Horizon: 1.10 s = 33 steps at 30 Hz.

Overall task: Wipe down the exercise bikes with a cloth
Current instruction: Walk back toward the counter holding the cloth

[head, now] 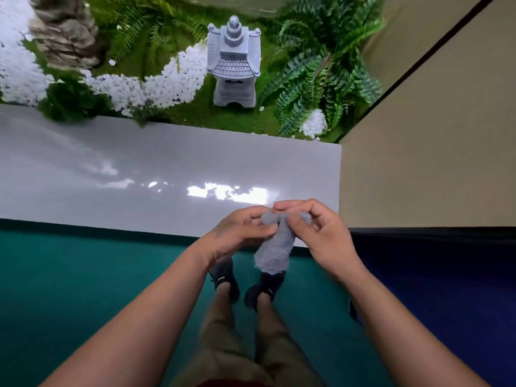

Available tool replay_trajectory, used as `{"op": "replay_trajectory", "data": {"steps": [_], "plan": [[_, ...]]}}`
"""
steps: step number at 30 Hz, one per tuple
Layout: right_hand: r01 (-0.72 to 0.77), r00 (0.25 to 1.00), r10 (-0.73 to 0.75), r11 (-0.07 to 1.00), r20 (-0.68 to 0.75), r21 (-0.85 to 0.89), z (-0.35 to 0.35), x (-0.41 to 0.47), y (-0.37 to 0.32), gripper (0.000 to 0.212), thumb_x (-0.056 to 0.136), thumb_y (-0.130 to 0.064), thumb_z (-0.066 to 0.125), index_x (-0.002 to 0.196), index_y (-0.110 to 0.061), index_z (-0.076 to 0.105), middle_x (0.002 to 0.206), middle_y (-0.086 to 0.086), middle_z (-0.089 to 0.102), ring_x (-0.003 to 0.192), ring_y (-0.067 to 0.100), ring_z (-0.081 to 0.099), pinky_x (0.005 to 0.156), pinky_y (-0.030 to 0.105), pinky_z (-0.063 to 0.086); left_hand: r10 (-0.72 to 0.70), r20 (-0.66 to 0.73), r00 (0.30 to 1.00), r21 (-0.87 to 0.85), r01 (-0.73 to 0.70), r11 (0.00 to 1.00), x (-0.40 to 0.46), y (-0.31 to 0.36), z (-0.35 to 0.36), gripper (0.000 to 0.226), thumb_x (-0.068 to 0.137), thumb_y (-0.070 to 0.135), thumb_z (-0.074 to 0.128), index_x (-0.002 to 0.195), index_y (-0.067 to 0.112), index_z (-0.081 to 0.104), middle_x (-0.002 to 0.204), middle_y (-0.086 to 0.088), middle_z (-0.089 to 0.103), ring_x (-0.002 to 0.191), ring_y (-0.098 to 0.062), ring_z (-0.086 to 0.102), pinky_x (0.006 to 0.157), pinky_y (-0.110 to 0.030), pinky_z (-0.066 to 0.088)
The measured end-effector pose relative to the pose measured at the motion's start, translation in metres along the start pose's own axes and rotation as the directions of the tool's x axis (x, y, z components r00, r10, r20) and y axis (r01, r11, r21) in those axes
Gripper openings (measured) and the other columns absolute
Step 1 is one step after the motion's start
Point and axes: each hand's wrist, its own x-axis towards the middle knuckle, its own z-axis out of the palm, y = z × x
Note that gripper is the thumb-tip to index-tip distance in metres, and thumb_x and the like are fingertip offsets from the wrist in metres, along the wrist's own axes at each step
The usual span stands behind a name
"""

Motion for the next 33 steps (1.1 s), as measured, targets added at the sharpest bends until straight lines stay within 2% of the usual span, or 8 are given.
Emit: {"op": "replay_trajectory", "data": {"steps": [6,10,13,16,19,24,30,33], "plan": [[-0.086,0.972,0.052,0.986,-0.228,-0.142,-0.008,0.028,0.053,0.002,0.101,-0.018,0.069,0.099,-0.018,0.070,0.098,-0.012,0.076,0.087,0.007,0.070,0.076,0.026,0.056,-0.059,-0.144,0.988,0.006,0.060,0.998,0.041,-0.018,-0.028,0.044,0.089,0.030,0.078,0.123,0.003,0.072,0.117,-0.010,0.078,0.114,-0.029,0.074,0.102,-0.040,0.059],[-0.127,0.966,0.052,0.949,-0.255,-0.288,-0.019,0.050,0.107,0.004,0.103,-0.023,0.067,0.102,-0.027,0.066,0.085,-0.016,0.068,0.075,0.004,0.062,0.065,0.025,0.051,-0.077,-0.175,0.981,0.112,0.098,0.989,0.070,-0.049,-0.045,0.019,0.094,0.027,0.076,0.100,0.013,0.065,0.093,0.001,0.078,0.096,-0.019,0.077,0.077,-0.034,0.063],[-0.200,0.959,0.101,0.903,-0.266,-0.379,-0.027,0.071,0.154,0.015,0.103,-0.035,0.066,0.116,-0.034,0.061,0.068,-0.015,0.052,0.060,0.003,0.046,0.057,0.025,0.042,-0.078,-0.284,0.956,0.175,0.131,0.976,0.098,-0.081,-0.053,0.023,0.099,0.025,0.075,0.102,0.005,0.064,0.091,0.000,0.079,0.092,-0.018,0.079,0.069,-0.036,0.065],[-0.275,0.950,0.192,0.887,-0.245,-0.370,-0.032,0.093,0.191,0.038,0.096,-0.042,0.074,0.127,-0.039,0.053,0.092,-0.012,0.061,0.081,0.009,0.059,0.075,0.031,0.053,-0.069,-0.388,0.919,0.163,0.143,0.976,0.123,-0.107,-0.060,0.023,0.099,0.024,0.077,0.094,0.007,0.062,0.081,0.006,0.075,0.081,-0.012,0.077,0.060,-0.033,0.063],[-0.310,0.943,0.231,0.869,-0.239,-0.384,-0.037,0.116,0.227,0.055,0.089,-0.028,0.084,0.129,-0.042,0.049,0.113,-0.013,0.063,0.101,0.015,0.065,0.091,0.039,0.057,0.005,-0.465,0.885,0.244,0.123,0.962,0.150,-0.130,-0.074,0.027,0.099,0.024,0.078,0.088,0.007,0.059,0.080,-0.004,0.070,0.073,-0.010,0.071,0.060,-0.030,0.058],[-0.310,0.943,0.200,0.819,-0.266,-0.483,-0.036,0.138,0.273,0.052,0.090,-0.027,0.082,0.132,-0.034,0.052,0.128,-0.007,0.059,0.115,0.015,0.062,0.100,0.046,0.055,0.200,-0.538,0.819,0.525,0.139,0.840,0.178,-0.160,-0.092,0.026,0.097,0.030,0.079,0.086,0.017,0.060,0.069,0.009,0.052,0.062,-0.012,0.051,0.059,-0.021,0.043],[-0.261,0.950,0.044,0.654,-0.309,-0.710,-0.028,0.138,0.291,0.050,0.097,-0.028,0.074,0.140,-0.022,0.051,0.132,0.000,0.044,0.105,0.020,0.060,0.086,0.046,0.059,0.249,-0.531,0.810,0.702,0.256,0.664,0.193,-0.168,-0.105,0.021,0.099,0.041,0.073,0.100,0.024,0.061,0.088,0.005,0.064,0.083,-0.020,0.063,0.075,-0.040,0.057],[-0.107,0.958,-0.173,0.519,-0.227,-0.848,-0.027,0.131,0.295,0.053,0.095,-0.029,0.076,0.141,-0.012,0.055,0.140,0.009,0.045,0.125,0.026,0.051,0.103,0.043,0.052,0.485,-0.423,0.765,0.881,0.222,0.419,0.187,-0.168,-0.101,0.032,0.099,0.038,0.071,0.121,0.017,0.061,0.110,-0.003,0.058,0.101,-0.024,0.054,0.085,-0.039,0.052]]}}
